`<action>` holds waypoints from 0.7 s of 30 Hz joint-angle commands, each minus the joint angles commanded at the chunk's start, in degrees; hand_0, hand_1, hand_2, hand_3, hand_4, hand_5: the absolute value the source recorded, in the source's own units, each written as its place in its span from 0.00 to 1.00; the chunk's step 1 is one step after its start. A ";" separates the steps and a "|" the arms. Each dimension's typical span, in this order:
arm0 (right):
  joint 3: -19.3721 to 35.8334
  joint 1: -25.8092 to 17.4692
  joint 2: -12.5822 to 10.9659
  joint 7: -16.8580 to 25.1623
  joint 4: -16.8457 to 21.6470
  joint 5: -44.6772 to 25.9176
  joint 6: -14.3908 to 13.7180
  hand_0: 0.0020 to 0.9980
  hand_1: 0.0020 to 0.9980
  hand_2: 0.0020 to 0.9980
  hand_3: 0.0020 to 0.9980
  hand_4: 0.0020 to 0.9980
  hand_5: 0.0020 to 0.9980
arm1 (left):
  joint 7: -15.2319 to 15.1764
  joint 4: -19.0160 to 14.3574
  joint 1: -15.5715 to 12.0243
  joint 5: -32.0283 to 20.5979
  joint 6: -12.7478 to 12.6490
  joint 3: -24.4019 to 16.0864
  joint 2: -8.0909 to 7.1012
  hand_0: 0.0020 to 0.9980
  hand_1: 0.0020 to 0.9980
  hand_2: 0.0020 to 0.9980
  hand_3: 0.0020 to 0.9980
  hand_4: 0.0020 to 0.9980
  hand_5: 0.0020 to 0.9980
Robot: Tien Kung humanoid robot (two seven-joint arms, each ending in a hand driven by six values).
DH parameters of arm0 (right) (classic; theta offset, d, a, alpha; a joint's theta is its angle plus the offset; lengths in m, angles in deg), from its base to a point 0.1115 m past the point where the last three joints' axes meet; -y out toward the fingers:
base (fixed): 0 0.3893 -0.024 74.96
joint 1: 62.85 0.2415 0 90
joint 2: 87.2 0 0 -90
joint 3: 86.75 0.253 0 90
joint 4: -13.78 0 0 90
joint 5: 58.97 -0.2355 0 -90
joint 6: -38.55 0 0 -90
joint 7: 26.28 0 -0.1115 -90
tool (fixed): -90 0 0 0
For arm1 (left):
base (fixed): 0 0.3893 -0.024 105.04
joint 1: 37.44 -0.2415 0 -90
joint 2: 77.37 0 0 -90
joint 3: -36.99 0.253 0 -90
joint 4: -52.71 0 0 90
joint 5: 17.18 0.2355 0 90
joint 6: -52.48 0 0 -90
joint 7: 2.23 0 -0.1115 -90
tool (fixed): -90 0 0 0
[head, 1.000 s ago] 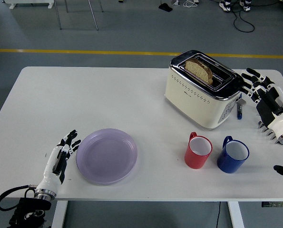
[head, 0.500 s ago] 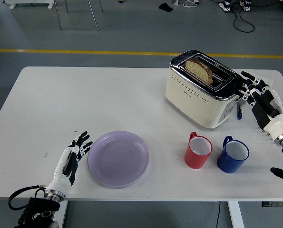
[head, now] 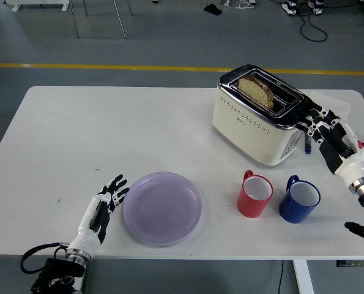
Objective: Push plate across desktop,pick up the break from the machine,place the break in the plate
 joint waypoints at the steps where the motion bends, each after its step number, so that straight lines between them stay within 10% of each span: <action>1: 0.00 -0.01 0.00 0.00 0.00 0.00 0.00 0.80 0.75 0.78 0.79 0.52 0.46 | 0.00 0.00 0.00 -0.01 0.01 0.01 0.01 0.79 0.84 0.94 0.91 0.58 1.00; 21: -0.11 0.00 0.27 -0.01 -0.04 0.02 -0.04 0.80 0.75 0.78 0.79 0.52 0.46 | 0.56 0.09 2.39 -1.27 2.45 4.26 -0.10 0.79 0.83 0.93 0.91 0.57 1.00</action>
